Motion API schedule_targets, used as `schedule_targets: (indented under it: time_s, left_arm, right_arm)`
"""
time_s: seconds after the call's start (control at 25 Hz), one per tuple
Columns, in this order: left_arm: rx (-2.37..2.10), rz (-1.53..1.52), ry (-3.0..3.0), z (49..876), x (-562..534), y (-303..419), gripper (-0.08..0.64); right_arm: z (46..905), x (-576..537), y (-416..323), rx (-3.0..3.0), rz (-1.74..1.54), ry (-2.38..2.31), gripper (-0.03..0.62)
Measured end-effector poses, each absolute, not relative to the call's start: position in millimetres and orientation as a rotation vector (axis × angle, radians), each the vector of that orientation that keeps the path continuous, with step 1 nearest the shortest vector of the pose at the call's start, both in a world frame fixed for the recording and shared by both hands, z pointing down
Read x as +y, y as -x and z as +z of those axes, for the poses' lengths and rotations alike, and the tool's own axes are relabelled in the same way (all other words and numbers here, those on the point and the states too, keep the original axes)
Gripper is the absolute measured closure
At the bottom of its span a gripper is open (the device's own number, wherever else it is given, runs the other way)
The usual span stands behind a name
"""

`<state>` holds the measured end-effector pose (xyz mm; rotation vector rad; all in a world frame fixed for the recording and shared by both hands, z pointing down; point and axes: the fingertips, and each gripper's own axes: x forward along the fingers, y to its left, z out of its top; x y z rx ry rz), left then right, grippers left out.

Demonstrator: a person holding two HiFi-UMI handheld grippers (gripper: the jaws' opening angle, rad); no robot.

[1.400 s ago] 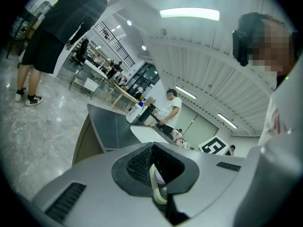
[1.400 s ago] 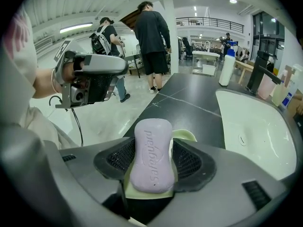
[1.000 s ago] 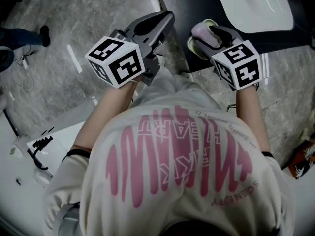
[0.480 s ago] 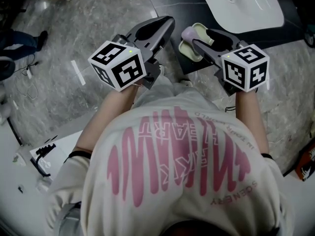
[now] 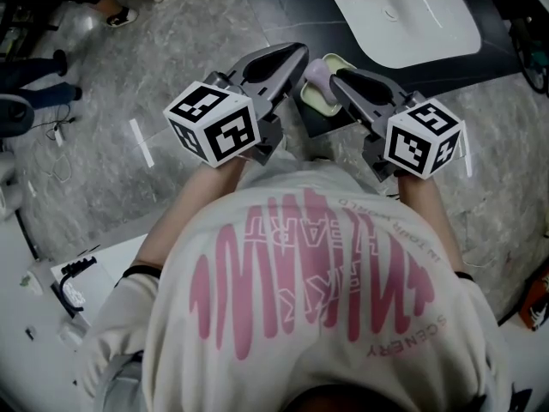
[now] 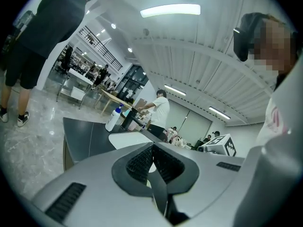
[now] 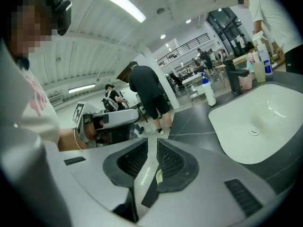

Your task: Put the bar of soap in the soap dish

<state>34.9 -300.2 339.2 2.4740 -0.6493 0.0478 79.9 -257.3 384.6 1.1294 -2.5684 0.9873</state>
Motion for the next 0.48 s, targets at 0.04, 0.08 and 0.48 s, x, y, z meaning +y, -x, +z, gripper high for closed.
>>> schedule_targets:
  time_s: [0.04, 0.08, 0.48]
  left_arm:
    - [-0.653, 0.046, -2.48, 337, -298, -37, 0.56]
    - [-0.657, 0.044, -2.483, 335, -295, -38, 0.56]
    - [-0.761, 0.055, -2.471, 346, -258, -45, 0.56]
  right_arm:
    - [382, -256, -82, -2.582, 1.001, -1.137, 0.526]
    - [380, -255, -86, -2.59, 1.016, -1.146, 0.531]
    - [367, -242, -115, -2.619, 0.985, -1.152, 0.532]
